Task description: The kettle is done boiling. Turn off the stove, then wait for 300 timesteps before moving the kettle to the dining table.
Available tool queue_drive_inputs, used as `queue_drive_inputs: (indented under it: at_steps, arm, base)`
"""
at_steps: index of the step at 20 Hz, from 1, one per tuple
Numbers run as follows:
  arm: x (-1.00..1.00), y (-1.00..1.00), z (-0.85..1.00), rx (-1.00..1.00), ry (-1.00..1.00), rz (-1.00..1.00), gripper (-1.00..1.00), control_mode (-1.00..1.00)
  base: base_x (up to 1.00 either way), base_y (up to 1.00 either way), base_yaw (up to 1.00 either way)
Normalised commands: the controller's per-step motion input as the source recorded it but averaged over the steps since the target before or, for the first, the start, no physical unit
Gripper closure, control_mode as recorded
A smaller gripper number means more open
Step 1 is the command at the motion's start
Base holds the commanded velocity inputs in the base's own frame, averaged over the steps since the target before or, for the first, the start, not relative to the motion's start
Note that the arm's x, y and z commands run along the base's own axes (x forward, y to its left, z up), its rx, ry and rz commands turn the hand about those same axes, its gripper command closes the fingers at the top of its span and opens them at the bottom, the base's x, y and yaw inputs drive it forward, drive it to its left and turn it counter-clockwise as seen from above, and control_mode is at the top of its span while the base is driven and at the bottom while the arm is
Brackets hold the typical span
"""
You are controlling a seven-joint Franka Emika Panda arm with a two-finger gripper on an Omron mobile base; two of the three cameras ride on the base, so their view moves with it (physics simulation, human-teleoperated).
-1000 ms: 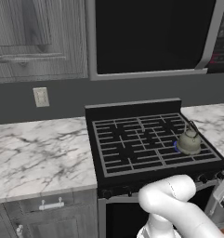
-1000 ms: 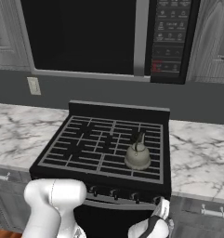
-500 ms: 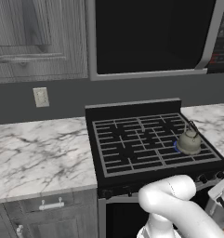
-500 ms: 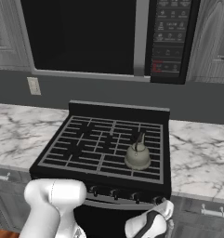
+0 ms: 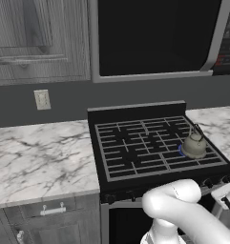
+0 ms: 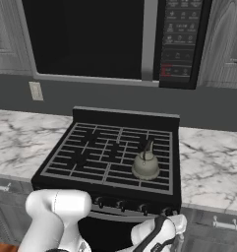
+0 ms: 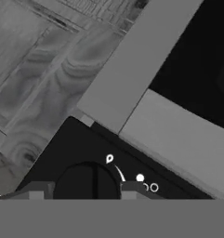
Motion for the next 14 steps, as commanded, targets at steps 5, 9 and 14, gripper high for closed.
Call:
queue_drive_inputs:
  at_steps: [5,9,14]
  arm:
    - [-0.18,-0.18,-0.35,0.41,0.0,-0.14,1.0,-1.0]
    - [-0.23,-0.14,-0.45,0.39,0.0,-0.14,1.0,-1.0]
    - [-0.33,-0.07,-0.47,0.37,0.0,-0.12,1.0,-1.0]
  base:
    - [0.0,0.0,0.0]
    - [0.0,0.0,0.0]
    - [0.0,0.0,0.0]
